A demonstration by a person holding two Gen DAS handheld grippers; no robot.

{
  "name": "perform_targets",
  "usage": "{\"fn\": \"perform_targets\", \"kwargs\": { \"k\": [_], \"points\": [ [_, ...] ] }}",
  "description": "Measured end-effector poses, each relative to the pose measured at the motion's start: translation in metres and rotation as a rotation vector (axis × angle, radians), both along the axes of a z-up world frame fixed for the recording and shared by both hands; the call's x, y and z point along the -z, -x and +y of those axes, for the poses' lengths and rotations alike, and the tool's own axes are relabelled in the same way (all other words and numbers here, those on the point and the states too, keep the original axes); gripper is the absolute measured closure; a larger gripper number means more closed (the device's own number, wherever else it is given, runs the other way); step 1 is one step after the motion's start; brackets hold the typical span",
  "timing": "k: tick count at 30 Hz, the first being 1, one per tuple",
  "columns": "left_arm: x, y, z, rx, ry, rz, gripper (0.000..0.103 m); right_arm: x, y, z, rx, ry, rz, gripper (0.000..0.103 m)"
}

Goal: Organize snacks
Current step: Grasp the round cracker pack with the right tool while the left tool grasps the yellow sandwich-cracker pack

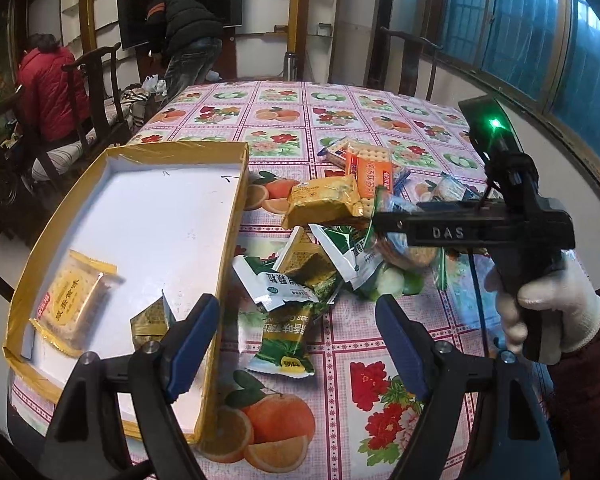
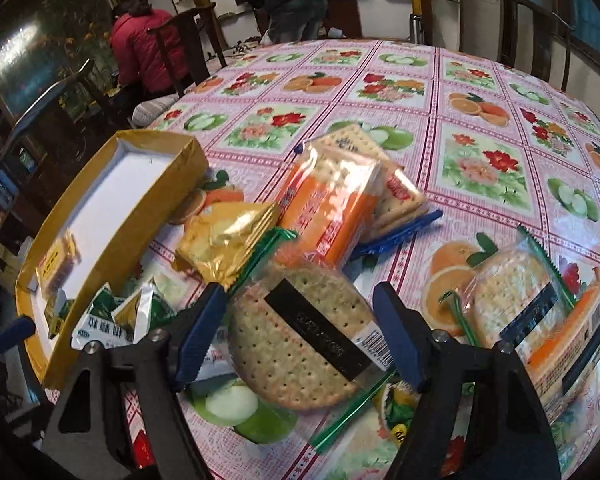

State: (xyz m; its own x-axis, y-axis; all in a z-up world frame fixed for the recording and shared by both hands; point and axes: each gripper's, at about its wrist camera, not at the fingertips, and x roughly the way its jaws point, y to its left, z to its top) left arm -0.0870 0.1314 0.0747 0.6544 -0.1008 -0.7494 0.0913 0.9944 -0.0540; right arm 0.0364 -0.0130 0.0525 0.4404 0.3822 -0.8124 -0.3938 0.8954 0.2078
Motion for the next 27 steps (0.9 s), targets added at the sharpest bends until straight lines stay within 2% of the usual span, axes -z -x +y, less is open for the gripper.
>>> {"fn": "perform_targets", "kwargs": {
  "k": [5, 6, 8, 9, 11, 13, 15, 20, 21, 23, 27],
  "points": [
    [0.006, -0.001, -0.006, 0.053, 0.014, -0.007, 0.023, 0.008, 0.039, -0.009, -0.071, 0.043, 0.092, 0.029],
    [0.007, -0.001, -0.008, 0.065, 0.019, -0.007, 0.023, 0.008, 0.048, -0.014, -0.075, 0.045, 0.086, 0.029],
    [0.009, -0.002, -0.013, 0.087, 0.027, -0.003, 0.023, 0.004, 0.063, -0.027, -0.082, -0.015, 0.048, 0.029],
    [0.009, -0.002, -0.015, 0.099, 0.031, -0.003, 0.023, 0.002, 0.069, -0.031, -0.084, -0.031, 0.023, 0.023],
    [0.008, -0.001, -0.018, 0.116, 0.036, -0.006, 0.023, -0.002, 0.077, -0.032, -0.104, -0.03, -0.019, 0.017],
    [0.006, -0.001, -0.019, 0.124, 0.037, -0.01, 0.023, -0.001, 0.081, -0.028, -0.134, -0.036, -0.028, 0.016],
    [0.001, -0.007, -0.02, 0.129, 0.038, -0.006, 0.023, 0.003, 0.083, -0.02, -0.141, 0.006, -0.042, 0.015],
    [-0.012, -0.056, -0.021, 0.139, 0.044, 0.011, 0.023, 0.015, 0.089, -0.006, -0.157, 0.111, -0.053, 0.015],
    [-0.011, -0.069, -0.024, 0.148, 0.036, 0.023, 0.023, 0.015, 0.09, -0.005, -0.153, 0.128, -0.054, 0.02],
    [-0.004, -0.095, -0.032, 0.164, -0.002, 0.049, 0.023, 0.014, 0.092, -0.006, -0.132, 0.15, -0.056, 0.025],
    [0.022, -0.138, -0.042, 0.178, -0.083, 0.133, 0.023, 0.013, 0.092, -0.016, -0.097, 0.124, -0.04, 0.026]
  ]
}}
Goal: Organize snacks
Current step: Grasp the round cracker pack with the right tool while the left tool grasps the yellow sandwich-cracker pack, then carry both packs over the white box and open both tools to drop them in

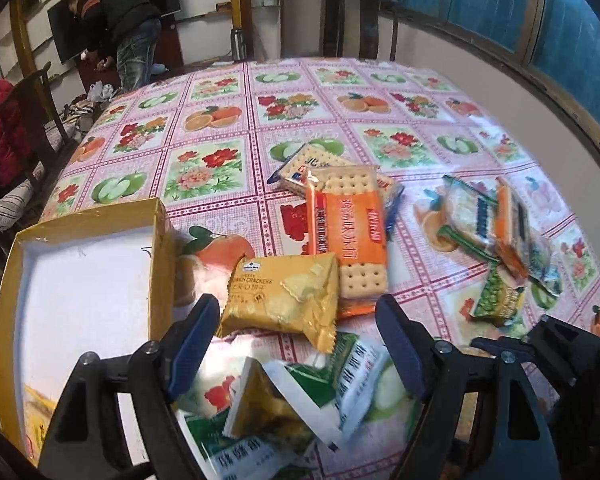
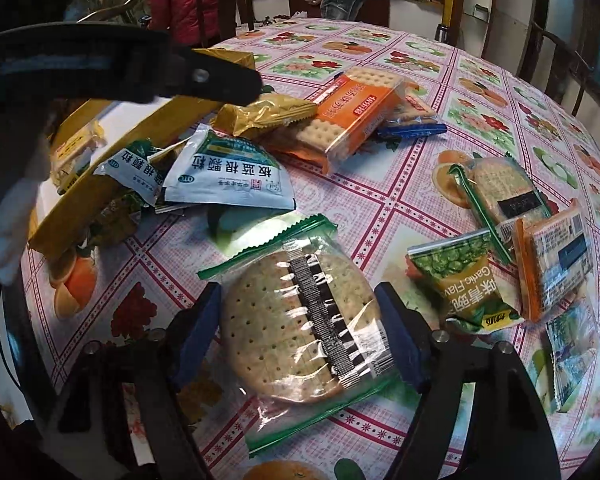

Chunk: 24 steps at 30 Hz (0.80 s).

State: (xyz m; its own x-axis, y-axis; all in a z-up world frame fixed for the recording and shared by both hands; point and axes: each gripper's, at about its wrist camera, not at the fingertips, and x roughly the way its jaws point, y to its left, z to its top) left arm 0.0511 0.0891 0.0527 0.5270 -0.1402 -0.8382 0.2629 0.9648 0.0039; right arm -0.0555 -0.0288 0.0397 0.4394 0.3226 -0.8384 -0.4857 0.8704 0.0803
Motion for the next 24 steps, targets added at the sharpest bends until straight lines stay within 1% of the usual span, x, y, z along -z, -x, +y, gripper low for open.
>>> {"fn": "perform_targets", "kwargs": {
  "k": [2, 6, 7, 8, 9, 10, 11, 14, 17, 22, 24],
  "points": [
    [0.012, -0.011, 0.002, -0.015, -0.027, 0.028, 0.023, 0.0, -0.001, -0.001, 0.002, -0.01, 0.002, 0.026],
    [0.028, -0.02, 0.003, -0.013, -0.021, 0.086, 0.023, 0.001, -0.001, -0.002, 0.003, -0.022, 0.004, 0.026],
    [0.029, -0.019, 0.003, -0.01, -0.001, 0.09, 0.027, 0.001, -0.002, -0.003, 0.003, -0.029, 0.008, 0.026],
    [0.028, -0.018, 0.005, -0.008, 0.027, 0.087, 0.034, 0.0, -0.003, -0.004, 0.005, -0.037, 0.013, 0.026],
    [0.026, -0.018, 0.006, -0.011, 0.048, 0.081, 0.038, 0.0, -0.004, -0.005, 0.009, -0.045, 0.018, 0.026],
    [0.024, -0.016, 0.008, -0.015, 0.056, 0.074, 0.047, 0.0, -0.005, -0.007, 0.015, -0.051, 0.022, 0.026],
    [0.024, -0.016, 0.007, -0.015, 0.058, 0.073, 0.048, -0.001, -0.006, -0.008, 0.019, -0.058, 0.027, 0.026],
    [0.022, -0.01, 0.008, -0.017, 0.068, 0.056, 0.051, -0.001, -0.008, -0.012, 0.026, -0.084, 0.04, 0.026],
    [0.014, 0.0, 0.015, -0.03, 0.117, 0.027, 0.051, -0.001, -0.009, -0.015, 0.033, -0.112, 0.049, 0.026],
    [-0.016, 0.028, 0.039, -0.075, 0.223, -0.052, 0.051, -0.003, -0.013, -0.028, 0.036, -0.227, 0.077, 0.026],
    [-0.03, 0.042, 0.054, -0.095, 0.253, -0.085, 0.051, -0.004, -0.015, -0.033, 0.037, -0.27, 0.078, 0.026]
  ]
}}
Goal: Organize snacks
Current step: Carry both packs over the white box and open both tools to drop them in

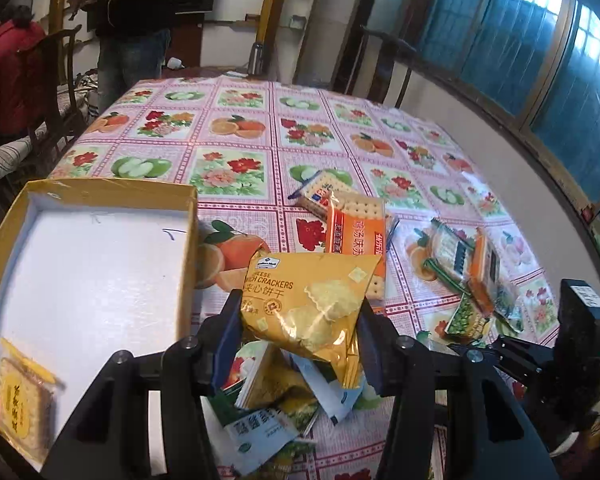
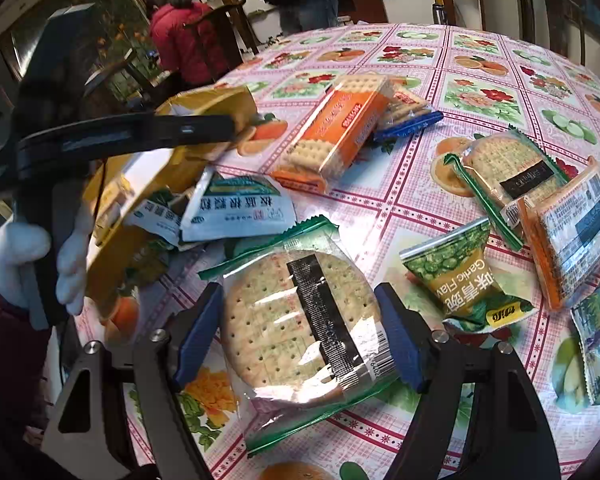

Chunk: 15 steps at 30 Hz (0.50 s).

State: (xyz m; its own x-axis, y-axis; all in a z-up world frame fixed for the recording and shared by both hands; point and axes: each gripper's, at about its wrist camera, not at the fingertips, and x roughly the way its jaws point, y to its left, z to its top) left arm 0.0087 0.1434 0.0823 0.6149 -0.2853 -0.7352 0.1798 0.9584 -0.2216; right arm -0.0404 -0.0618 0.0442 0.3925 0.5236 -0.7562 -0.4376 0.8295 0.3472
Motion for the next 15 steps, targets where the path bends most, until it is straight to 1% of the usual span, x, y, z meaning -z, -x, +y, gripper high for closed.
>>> {"fn": "perform_targets", "kwargs": {
  "k": [3, 7, 9, 12, 15],
  "points": [
    [-0.018, 0.023, 0.025, -0.039, 0.008, -0.044, 0.051, -0.006, 0.002, 0.0, 0.01, -0.026, -0.018, 0.026],
    [-0.03, 0.046, 0.059, -0.099, -0.055, -0.092, 0.051, -0.03, 0.008, 0.013, -0.014, -0.089, -0.026, 0.026],
    [-0.028, 0.051, 0.078, -0.13, -0.071, -0.099, 0.051, -0.045, 0.01, 0.028, -0.045, -0.119, -0.033, 0.026],
    [-0.018, 0.052, 0.108, -0.183, -0.049, -0.082, 0.051, -0.063, 0.008, 0.064, -0.097, -0.128, -0.039, 0.026],
    [-0.005, 0.049, 0.134, -0.225, -0.021, -0.058, 0.051, -0.066, -0.006, 0.104, -0.128, -0.116, -0.027, 0.026]
  ]
}}
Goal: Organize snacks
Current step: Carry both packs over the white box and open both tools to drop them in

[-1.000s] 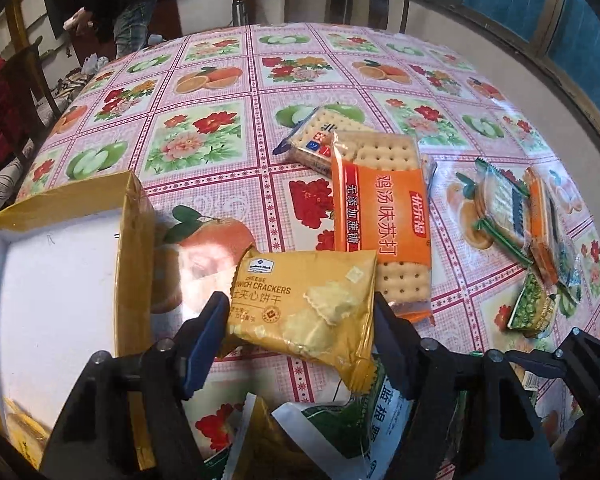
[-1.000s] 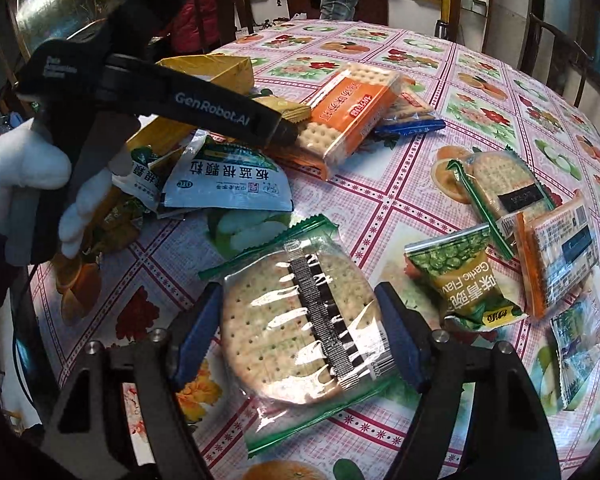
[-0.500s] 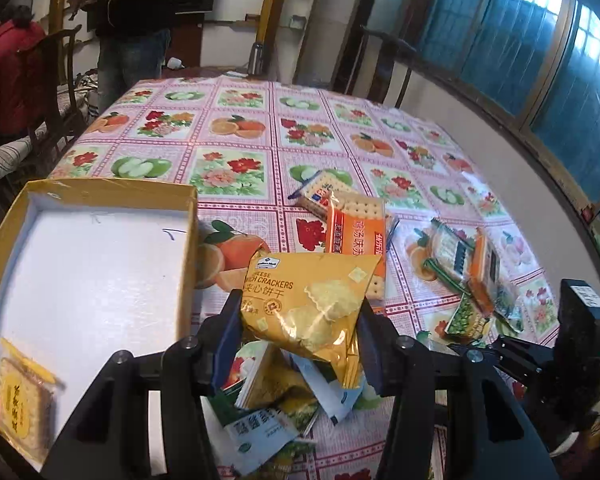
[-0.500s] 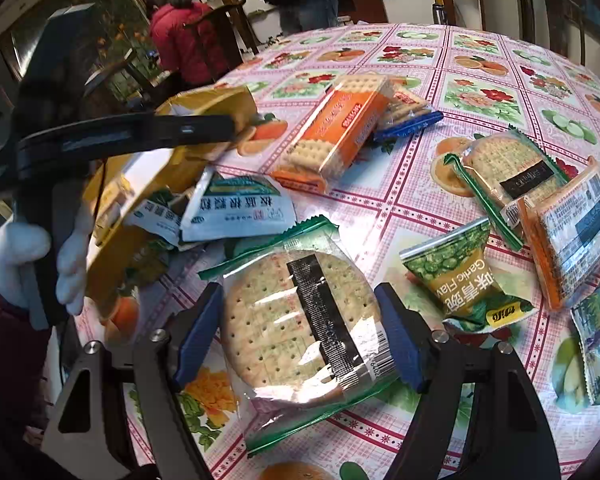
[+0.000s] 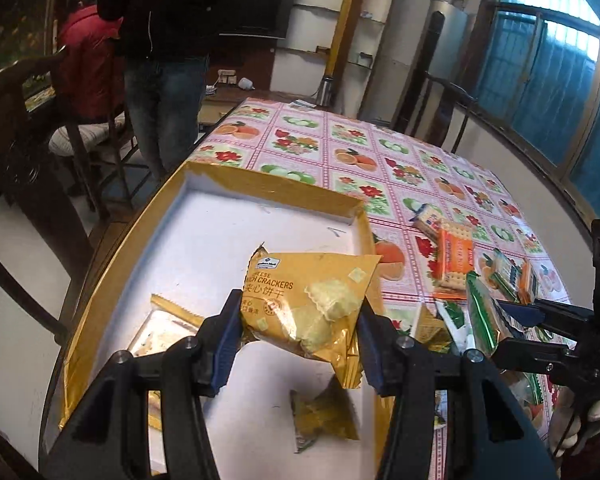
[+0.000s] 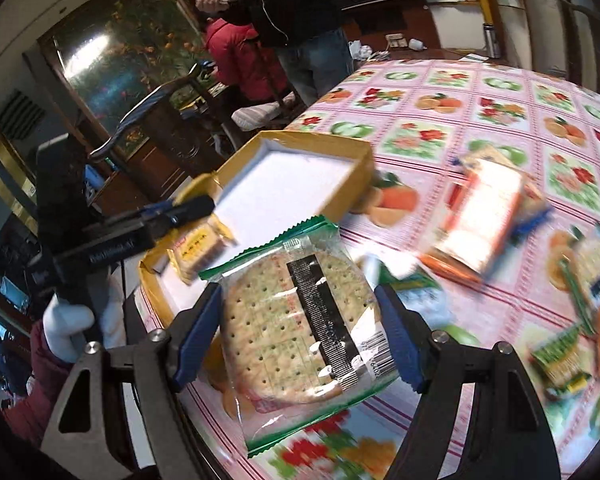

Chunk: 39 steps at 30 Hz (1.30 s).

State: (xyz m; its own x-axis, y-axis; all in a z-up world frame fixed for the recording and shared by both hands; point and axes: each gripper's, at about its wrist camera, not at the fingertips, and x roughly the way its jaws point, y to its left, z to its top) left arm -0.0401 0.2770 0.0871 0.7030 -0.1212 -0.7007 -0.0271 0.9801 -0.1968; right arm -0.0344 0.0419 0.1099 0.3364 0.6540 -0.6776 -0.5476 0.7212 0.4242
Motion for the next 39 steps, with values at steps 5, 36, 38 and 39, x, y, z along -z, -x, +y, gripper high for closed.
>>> {"fn": "perform_targets", "kwargs": {
  "k": [5, 36, 38, 39],
  "points": [
    [0.017, -0.013, 0.03, -0.064, 0.045, 0.036, 0.05, 0.008, -0.022, 0.064, -0.02, 0.023, 0.025, 0.026],
    [0.007, 0.008, -0.066, 0.164, 0.058, -0.002, 0.024, 0.007, -0.009, -0.094, 0.365, 0.045, -0.048, 0.02],
    [0.017, 0.002, -0.096, 0.236, 0.005, 0.015, 0.025, 0.019, -0.006, -0.113, 0.391, 0.037, -0.01, 0.02],
    [0.021, -0.001, -0.108, 0.269, -0.022, 0.018, 0.025, 0.025, -0.003, -0.119, 0.396, 0.031, 0.005, 0.02]
  ]
}}
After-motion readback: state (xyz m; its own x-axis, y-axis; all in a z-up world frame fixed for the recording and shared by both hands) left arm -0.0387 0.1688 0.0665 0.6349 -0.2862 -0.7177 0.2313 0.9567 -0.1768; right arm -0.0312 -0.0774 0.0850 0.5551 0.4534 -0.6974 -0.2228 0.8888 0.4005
